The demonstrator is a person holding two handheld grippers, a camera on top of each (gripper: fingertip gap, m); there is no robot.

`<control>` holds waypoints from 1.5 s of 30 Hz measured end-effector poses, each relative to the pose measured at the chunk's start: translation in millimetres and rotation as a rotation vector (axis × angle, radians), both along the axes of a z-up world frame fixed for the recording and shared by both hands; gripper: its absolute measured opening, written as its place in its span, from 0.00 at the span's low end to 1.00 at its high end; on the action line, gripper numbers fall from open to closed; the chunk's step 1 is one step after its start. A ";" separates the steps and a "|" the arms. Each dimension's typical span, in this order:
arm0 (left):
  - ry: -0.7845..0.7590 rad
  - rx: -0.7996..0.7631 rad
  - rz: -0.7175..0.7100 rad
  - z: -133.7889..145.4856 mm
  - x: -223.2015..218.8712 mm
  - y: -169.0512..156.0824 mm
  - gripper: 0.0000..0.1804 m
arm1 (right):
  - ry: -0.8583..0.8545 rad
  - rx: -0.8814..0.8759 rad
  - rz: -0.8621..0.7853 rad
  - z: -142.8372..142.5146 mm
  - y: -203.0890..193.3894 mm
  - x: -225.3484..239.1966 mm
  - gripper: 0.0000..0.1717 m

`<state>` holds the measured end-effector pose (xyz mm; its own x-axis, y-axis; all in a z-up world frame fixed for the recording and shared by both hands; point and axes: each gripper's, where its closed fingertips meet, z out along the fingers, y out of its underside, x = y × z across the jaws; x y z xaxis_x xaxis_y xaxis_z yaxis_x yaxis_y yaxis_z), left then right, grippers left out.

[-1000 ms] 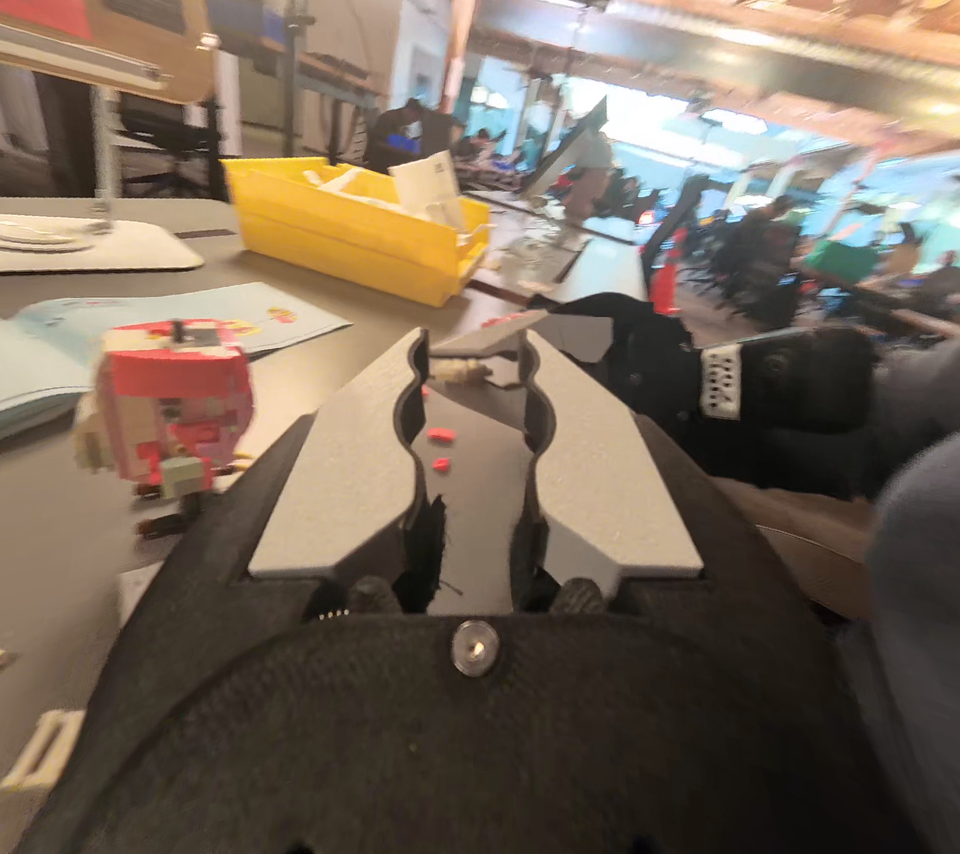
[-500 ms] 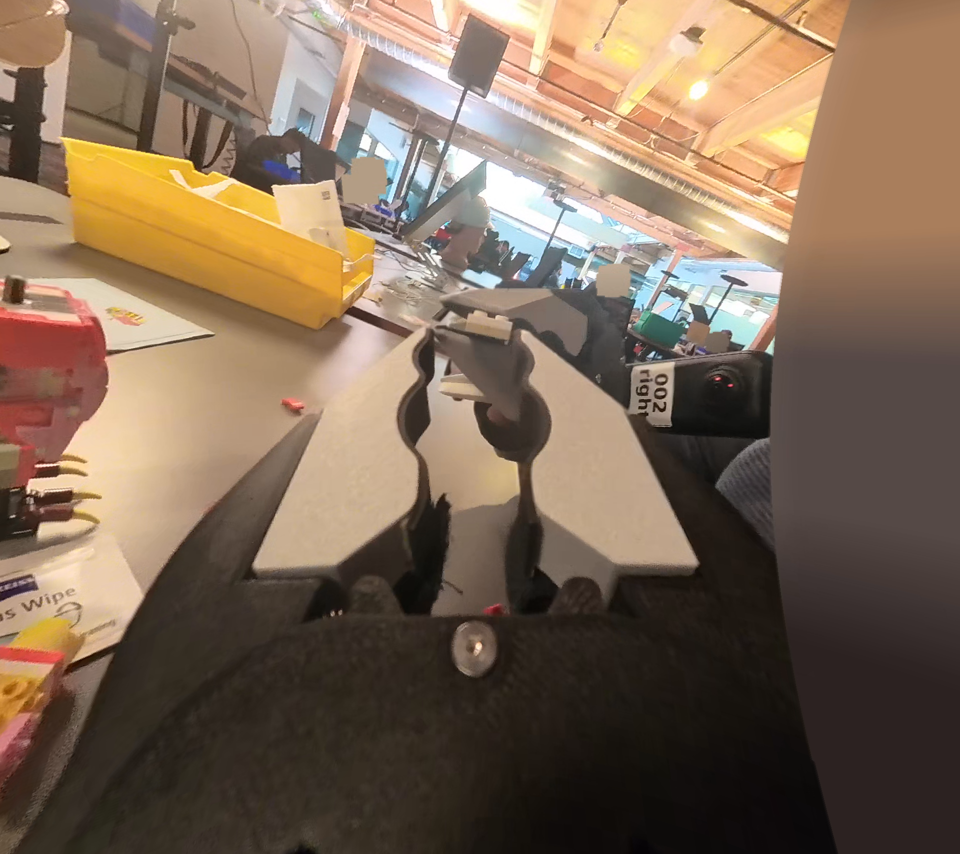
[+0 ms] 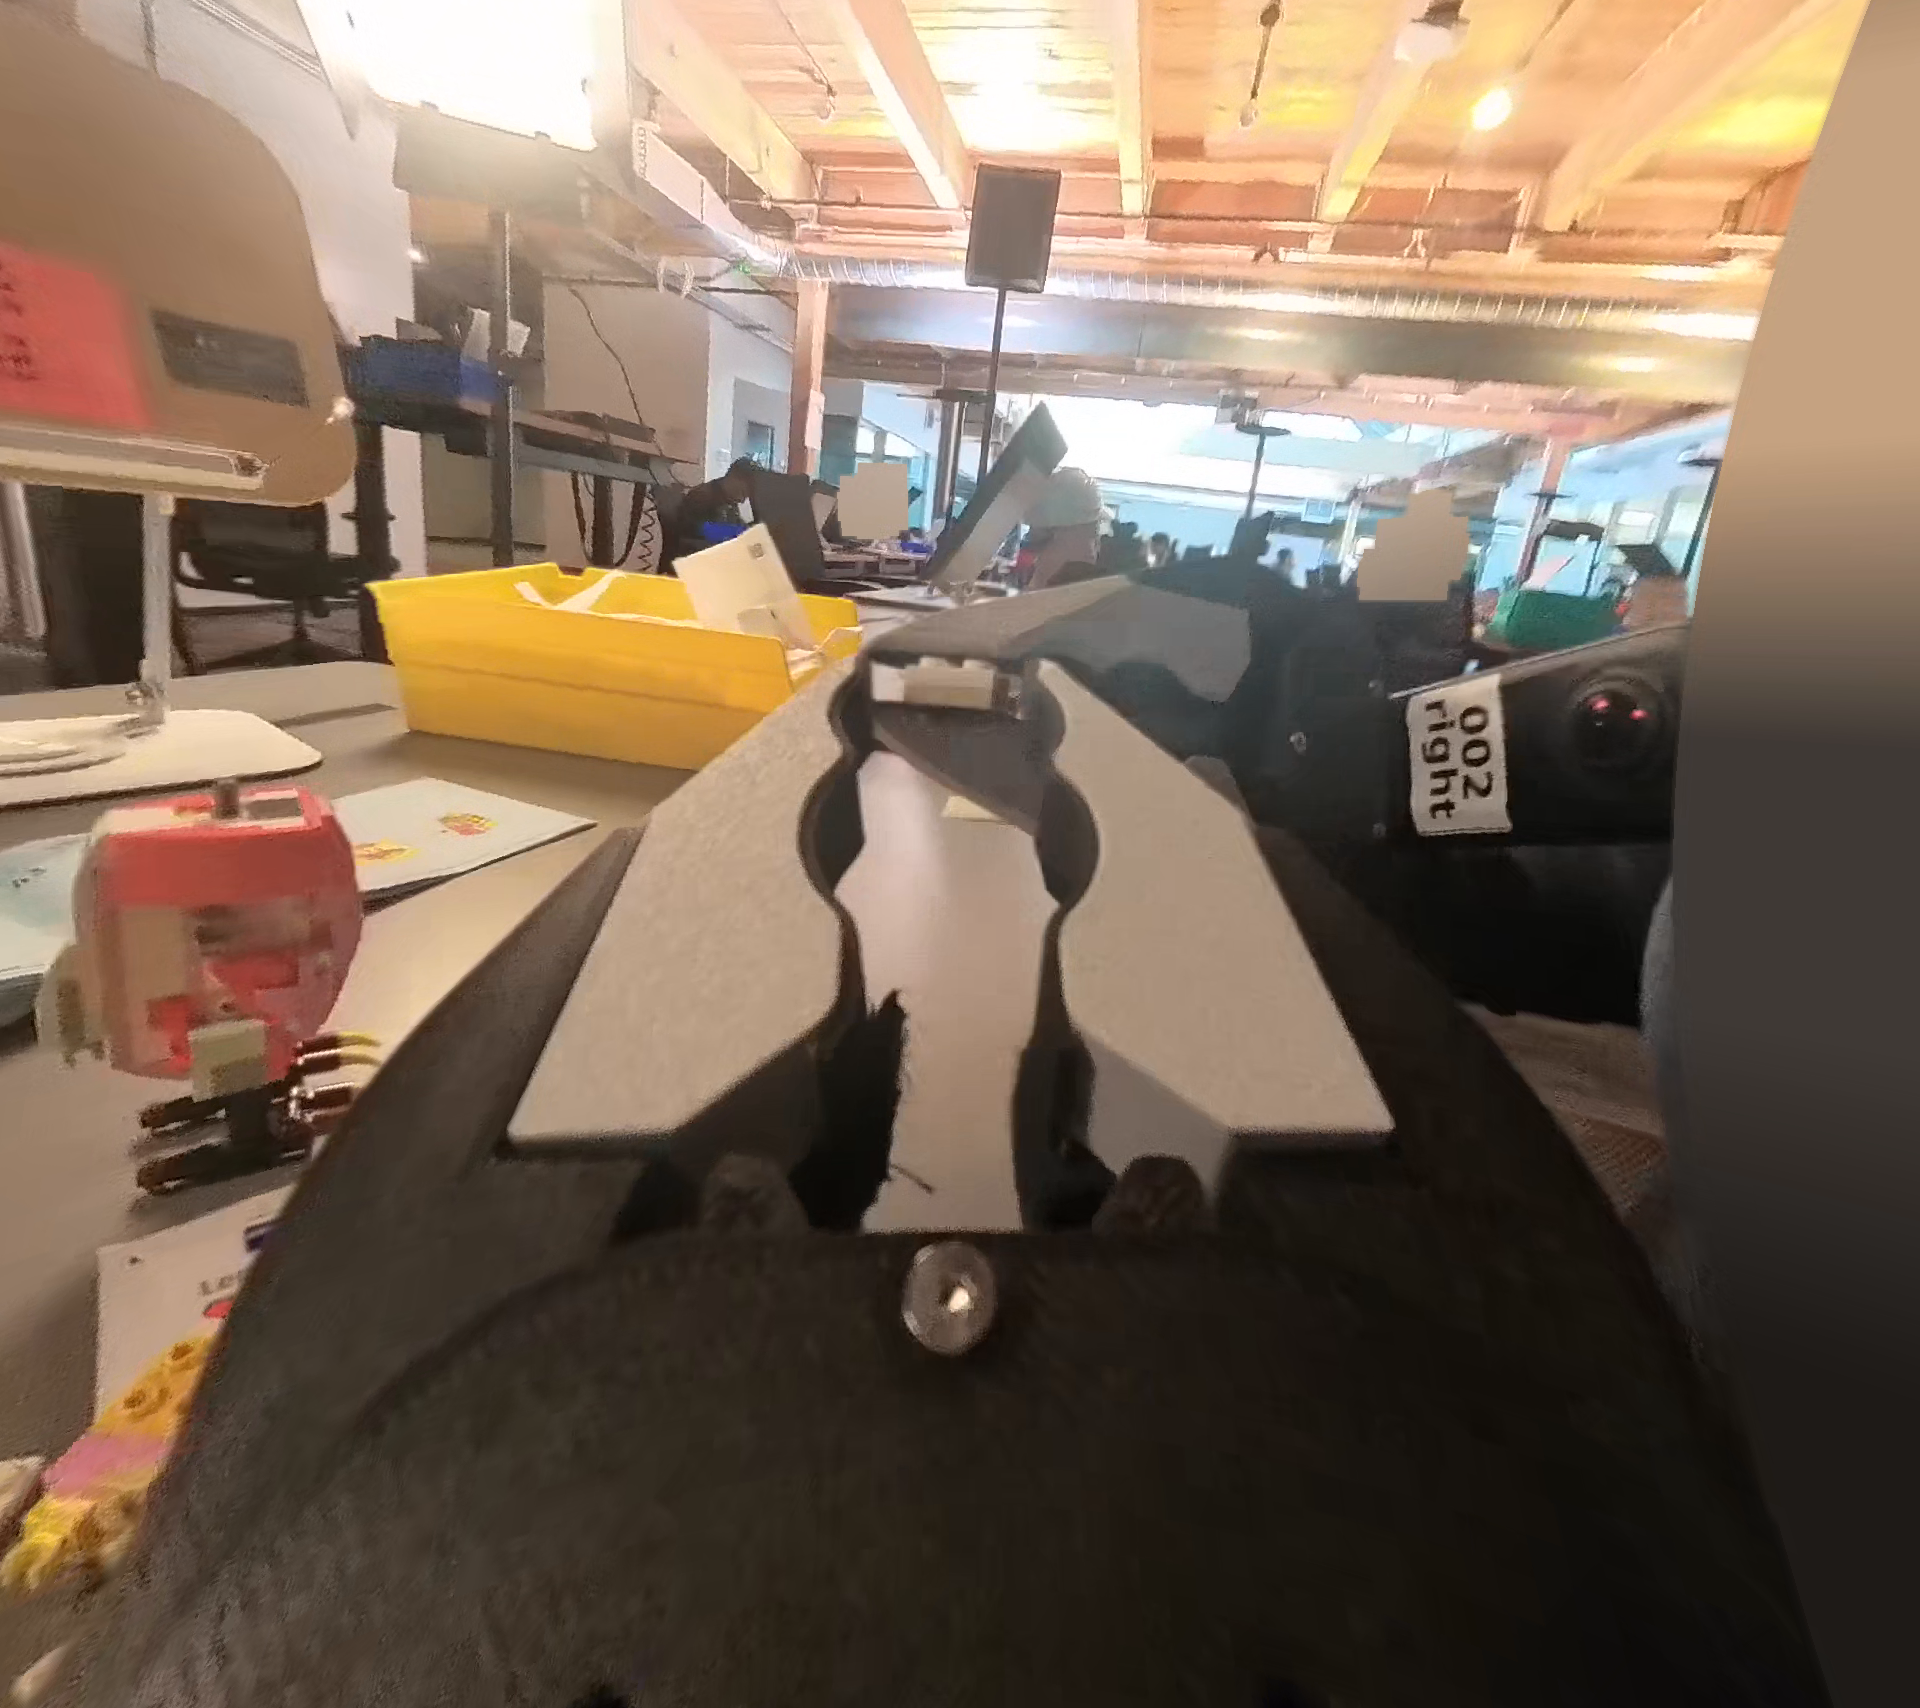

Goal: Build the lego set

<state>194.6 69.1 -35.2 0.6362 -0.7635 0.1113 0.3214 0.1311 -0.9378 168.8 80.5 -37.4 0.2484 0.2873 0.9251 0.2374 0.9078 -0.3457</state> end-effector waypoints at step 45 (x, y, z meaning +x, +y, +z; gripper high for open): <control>-0.132 -0.101 0.018 -8.6 -23.0 4.5 0.08 | -0.485 -1.302 -0.036 -132.5 -36.3 61.2 0.11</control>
